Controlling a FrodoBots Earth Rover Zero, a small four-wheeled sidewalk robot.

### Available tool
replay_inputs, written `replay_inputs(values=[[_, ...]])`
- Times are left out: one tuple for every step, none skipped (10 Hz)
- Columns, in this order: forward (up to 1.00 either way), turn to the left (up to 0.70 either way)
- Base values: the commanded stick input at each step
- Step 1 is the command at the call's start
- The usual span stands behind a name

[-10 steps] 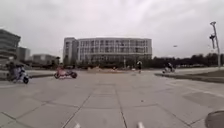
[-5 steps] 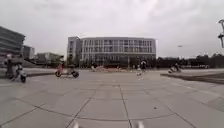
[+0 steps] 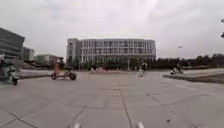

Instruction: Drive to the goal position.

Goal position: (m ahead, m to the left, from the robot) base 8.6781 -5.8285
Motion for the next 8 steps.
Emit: replay_inputs(values=[[0.85,0.00],[0.85,0.00],[0.85,0.00],[0.85,0.00],[0.85,0.00],[0.85,0.00],[0.85,0.00],[0.85,0.00]])
